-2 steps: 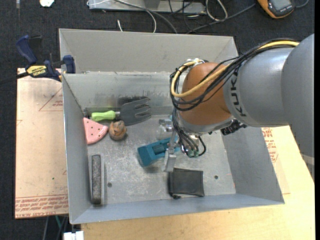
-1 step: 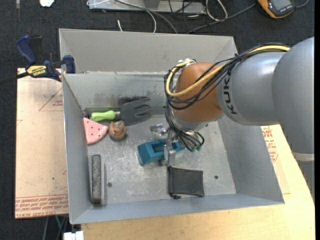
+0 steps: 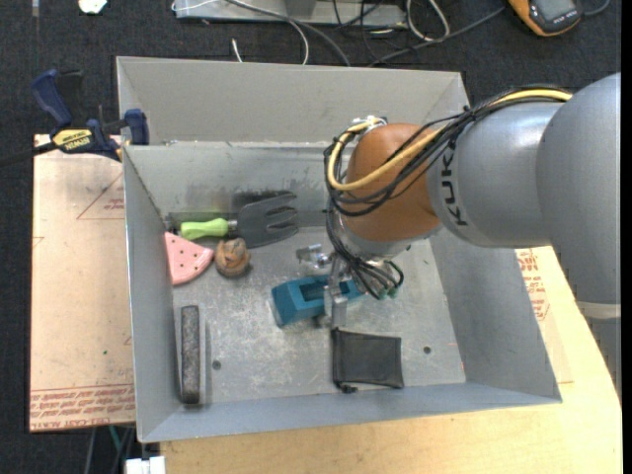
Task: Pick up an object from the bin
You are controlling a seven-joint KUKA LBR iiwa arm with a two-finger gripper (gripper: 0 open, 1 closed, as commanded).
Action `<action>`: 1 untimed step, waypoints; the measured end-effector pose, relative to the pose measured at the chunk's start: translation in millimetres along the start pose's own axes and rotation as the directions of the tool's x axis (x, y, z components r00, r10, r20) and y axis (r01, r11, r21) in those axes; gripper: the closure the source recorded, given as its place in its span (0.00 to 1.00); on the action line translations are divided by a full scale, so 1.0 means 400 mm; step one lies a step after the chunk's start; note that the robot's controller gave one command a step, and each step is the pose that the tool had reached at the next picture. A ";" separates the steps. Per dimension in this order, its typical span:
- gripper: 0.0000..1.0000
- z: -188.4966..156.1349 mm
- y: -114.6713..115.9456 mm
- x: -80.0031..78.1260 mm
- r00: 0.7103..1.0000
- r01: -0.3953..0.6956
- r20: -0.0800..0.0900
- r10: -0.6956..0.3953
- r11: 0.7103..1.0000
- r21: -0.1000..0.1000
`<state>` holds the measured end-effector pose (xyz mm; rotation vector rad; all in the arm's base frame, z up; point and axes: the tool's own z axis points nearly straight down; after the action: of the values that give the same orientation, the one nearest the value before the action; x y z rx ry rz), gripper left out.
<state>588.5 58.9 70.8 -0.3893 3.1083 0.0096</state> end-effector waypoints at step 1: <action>1.00 -0.141 0.007 0.016 1.000 0.002 -0.009 -0.002 1.000 -0.001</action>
Offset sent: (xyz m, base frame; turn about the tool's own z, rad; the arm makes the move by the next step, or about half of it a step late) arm 0.0055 -0.0030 0.0939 0.0003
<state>581.1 59.8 127.2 -0.3931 3.1166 0.0099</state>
